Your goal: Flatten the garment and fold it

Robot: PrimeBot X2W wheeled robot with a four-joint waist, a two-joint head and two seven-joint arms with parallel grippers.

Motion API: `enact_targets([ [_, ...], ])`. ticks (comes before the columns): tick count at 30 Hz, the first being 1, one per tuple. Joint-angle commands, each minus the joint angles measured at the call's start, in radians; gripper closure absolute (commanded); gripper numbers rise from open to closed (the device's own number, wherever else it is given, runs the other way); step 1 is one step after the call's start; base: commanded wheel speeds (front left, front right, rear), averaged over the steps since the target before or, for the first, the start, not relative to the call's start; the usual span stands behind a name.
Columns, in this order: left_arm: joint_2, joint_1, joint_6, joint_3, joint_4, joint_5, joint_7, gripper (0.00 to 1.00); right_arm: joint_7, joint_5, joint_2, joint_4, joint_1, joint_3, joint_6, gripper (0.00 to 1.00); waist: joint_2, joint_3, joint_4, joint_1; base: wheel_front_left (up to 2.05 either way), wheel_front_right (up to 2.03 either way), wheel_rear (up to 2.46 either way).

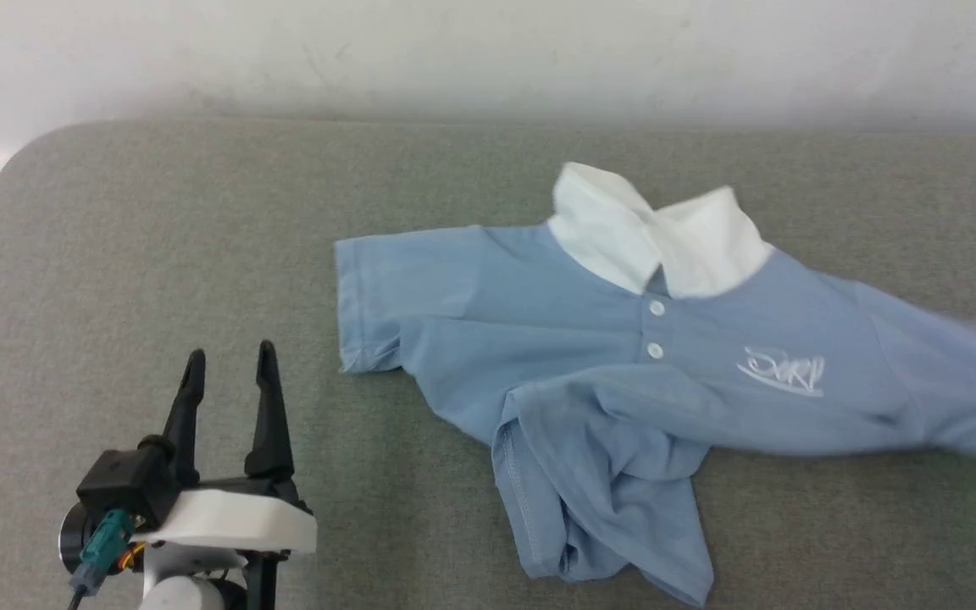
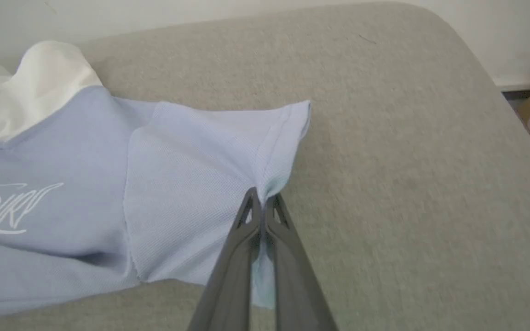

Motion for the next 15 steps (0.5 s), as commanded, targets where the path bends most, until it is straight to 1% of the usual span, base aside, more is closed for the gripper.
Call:
enact_targets([
  [1, 0.009, 0.013, -0.001, 0.006, 0.004, -0.006, 0.003, 0.00, 0.002, -0.006, 0.023, -0.012, 0.030, -0.011, -0.001, 1.00, 0.0000, -0.020, -0.025, 0.0001, 0.00, 0.00, 0.00],
  [3, 0.016, 0.024, 0.003, 0.015, 0.010, -0.015, 0.018, 0.00, 0.005, -0.033, 0.062, -0.044, 0.113, -0.058, -0.001, 1.00, 0.0000, -0.023, -0.038, 0.0001, 0.00, 0.00, 0.00],
  [4, 0.019, 0.030, 0.005, 0.019, 0.012, -0.019, 0.024, 0.00, 0.002, -0.036, 0.088, -0.058, 0.139, -0.072, -0.001, 0.88, 0.0000, -0.025, -0.047, 0.0001, 0.00, 0.00, 0.00],
  [5, 0.022, 0.035, 0.005, 0.023, 0.013, -0.025, 0.030, 0.00, -0.007, -0.041, 0.110, -0.071, 0.158, -0.079, -0.001, 0.61, 0.0000, -0.027, -0.054, 0.0001, 0.00, 0.00, 0.00],
  [6, 0.025, 0.038, 0.005, 0.026, 0.015, -0.029, 0.037, 0.00, -0.026, -0.055, 0.124, -0.086, 0.172, -0.084, -0.001, 0.00, 0.0000, -0.029, -0.059, 0.0001, 0.00, 0.00, 0.00],
  [12, 0.050, 0.033, 0.002, 0.044, 0.005, -0.053, 0.077, 0.00, -0.224, -0.112, 0.210, -0.203, 0.178, -0.092, -0.001, 0.00, 0.0000, -0.045, -0.084, 0.0001, 0.00, 0.00, 0.00],
  [15, 0.069, 0.005, -0.005, 0.049, -0.015, -0.064, 0.110, 0.00, -0.285, -0.153, 0.243, -0.276, 0.184, -0.071, -0.001, 0.00, 0.0000, -0.050, -0.090, 0.0001, 0.00, 0.00, 0.00],
])
